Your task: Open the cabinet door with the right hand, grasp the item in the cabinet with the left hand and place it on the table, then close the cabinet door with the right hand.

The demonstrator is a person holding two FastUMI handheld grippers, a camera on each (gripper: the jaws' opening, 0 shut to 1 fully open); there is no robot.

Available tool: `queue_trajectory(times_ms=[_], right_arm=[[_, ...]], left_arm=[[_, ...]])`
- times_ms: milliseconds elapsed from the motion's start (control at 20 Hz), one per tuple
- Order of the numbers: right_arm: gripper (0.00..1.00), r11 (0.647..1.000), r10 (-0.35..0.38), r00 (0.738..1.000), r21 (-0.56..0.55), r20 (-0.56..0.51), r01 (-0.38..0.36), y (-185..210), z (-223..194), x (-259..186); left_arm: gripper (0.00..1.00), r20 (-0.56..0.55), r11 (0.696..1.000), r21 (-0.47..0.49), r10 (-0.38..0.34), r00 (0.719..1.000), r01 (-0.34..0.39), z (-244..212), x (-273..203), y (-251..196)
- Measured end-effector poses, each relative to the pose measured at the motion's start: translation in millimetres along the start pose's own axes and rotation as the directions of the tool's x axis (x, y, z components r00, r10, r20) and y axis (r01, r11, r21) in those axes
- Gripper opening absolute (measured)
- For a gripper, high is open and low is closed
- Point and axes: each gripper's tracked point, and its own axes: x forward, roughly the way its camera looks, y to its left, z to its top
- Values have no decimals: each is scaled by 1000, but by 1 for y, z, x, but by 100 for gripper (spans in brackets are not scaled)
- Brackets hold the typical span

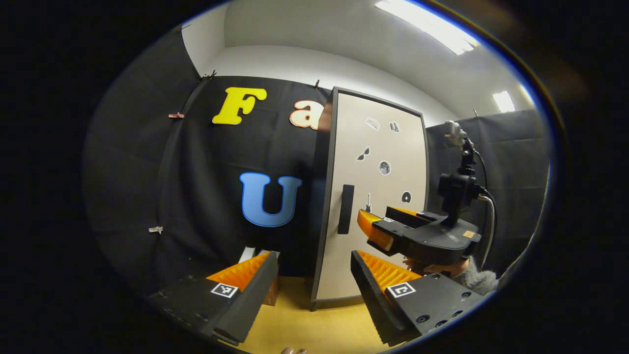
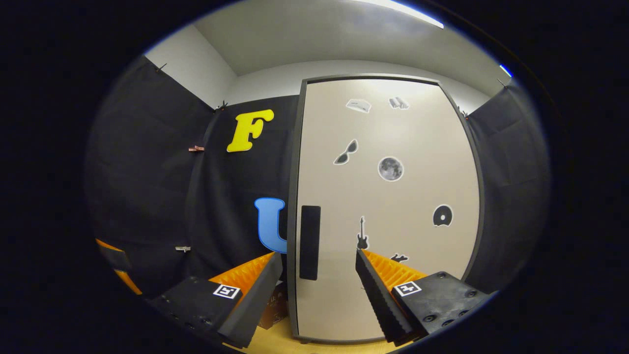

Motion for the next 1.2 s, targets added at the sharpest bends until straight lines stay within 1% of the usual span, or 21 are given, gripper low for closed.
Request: queue_trajectory(times_ms=[150,250,350,500,600,650,700,800,850,900,950,1100,1150,1200], right_arm=[[97,999,-16,1000,38,-23,16,5,-21,27],[97,998,-46,999,39,3,46,1,-20,45],[96,998,-63,998,28,3,63,-2,-24,59],[93,995,-99,995,22,-20,99,-7,-33,74],[93,993,-118,992,21,-51,119,-9,-41,78],[92,993,-118,991,16,-56,119,-7,-44,79],[82,993,-117,992,9,-53,118,-6,-43,79],[79,993,-114,993,-4,-29,114,-1,-39,81],[78,991,-134,991,-14,-18,134,-3,-37,81],[55,991,-136,991,-13,-16,136,1,-36,83],[48,989,-149,989,-18,-15,149,1,-36,87],[47,984,-177,984,-8,-32,177,0,-32,96],[35,981,-190,980,12,-49,191,1,-38,89],[34,980,-196,979,21,-46,197,0,-37,89]], left_arm=[[94,-11,999,-21,30,999,-31,-3,-2,8],[94,-10,998,-21,59,998,-59,-2,-5,15],[94,-21,996,-19,85,996,-86,-6,-6,21],[94,-25,994,-24,110,994,-110,-7,-10,27],[94,-24,992,-29,124,992,-125,-8,-11,32],[94,-23,991,-33,133,991,-133,-8,-11,35],[94,-22,990,-39,138,990,-139,-8,-13,36],[94,-23,989,-45,143,990,-143,-10,-15,36],[95,-25,988,-46,146,989,-147,-10,-16,37],[95,-28,987,-47,150,988,-151,-12,-17,38],[95,-29,986,-54,153,988,-155,-12,-19,39],[94,-23,982,-84,165,986,-166,-12,-23,40],[94,-20,981,-89,170,985,-171,-13,-28,43],[95,-19,980,-90,177,984,-178,-13,-33,46]])
